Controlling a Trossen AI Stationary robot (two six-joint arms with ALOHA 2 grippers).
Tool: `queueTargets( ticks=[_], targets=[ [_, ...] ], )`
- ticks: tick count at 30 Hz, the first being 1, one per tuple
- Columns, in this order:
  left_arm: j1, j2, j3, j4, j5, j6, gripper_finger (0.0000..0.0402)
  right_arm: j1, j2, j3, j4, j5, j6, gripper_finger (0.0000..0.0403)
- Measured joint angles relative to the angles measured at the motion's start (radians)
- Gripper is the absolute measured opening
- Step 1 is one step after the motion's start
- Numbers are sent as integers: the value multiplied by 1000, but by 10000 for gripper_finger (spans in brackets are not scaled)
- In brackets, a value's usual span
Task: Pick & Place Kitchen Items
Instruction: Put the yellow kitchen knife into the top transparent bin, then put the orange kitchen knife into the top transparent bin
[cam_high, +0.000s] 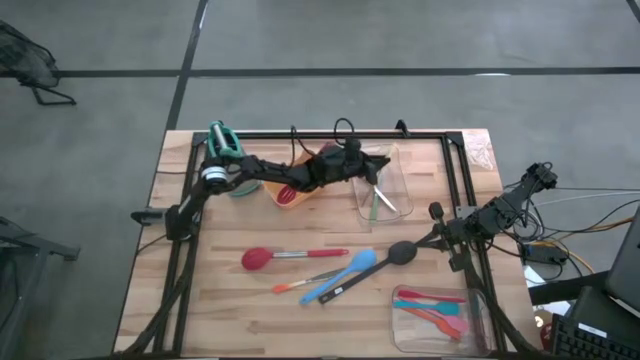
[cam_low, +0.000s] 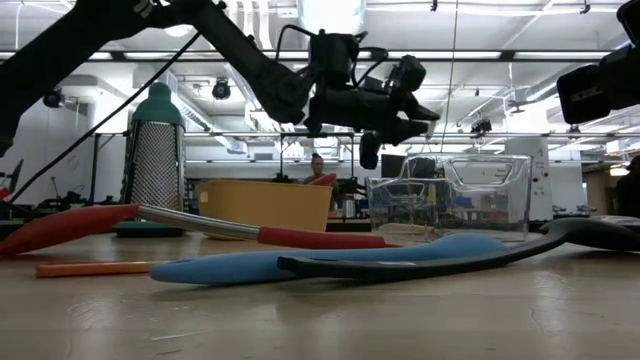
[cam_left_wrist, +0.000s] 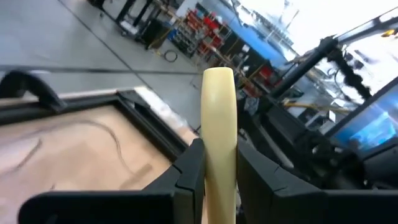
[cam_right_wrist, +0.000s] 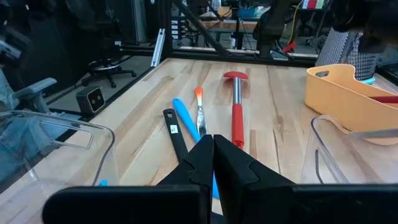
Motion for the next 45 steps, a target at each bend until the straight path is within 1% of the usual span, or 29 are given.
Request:
queueTargets(
  ticks=[10, 19, 24, 26, 29, 33, 36, 38, 42, 45],
  targets=[
    [-3, 3, -8, -93, 0, 0, 75, 0, 0, 0, 0, 0, 0, 8],
    [-3, 3, -8, -118, 29, -1, 117, 0, 0, 0, 0, 0, 0, 8],
    [-3, 3, -5, -117, 61, 3, 124, 0, 0, 0, 0, 0, 0, 8],
    [-3, 3, -5, -117, 122, 4, 124, 0, 0, 0, 0, 0, 0, 8],
    [-3, -12, -6, -117, 240, 6, 124, 0, 0, 0, 0, 0, 0, 8],
    [-13, -54, -9, -118, 438, 59, 122, 0, 0, 0, 0, 0, 0, 8],
    [-41, -87, -10, -122, 563, 79, 122, 0, 0, 0, 0, 0, 0, 8],
    [-70, -109, -10, -124, 603, 99, 122, 0, 0, 0, 1, 0, 0, 8],
    [-141, -169, -21, -136, 612, 165, 122, 0, 0, 0, 0, 0, 0, 8],
    [-197, -222, -35, -186, 617, 250, 122, 0, 0, 0, 0, 0, 0, 8]
  ],
)
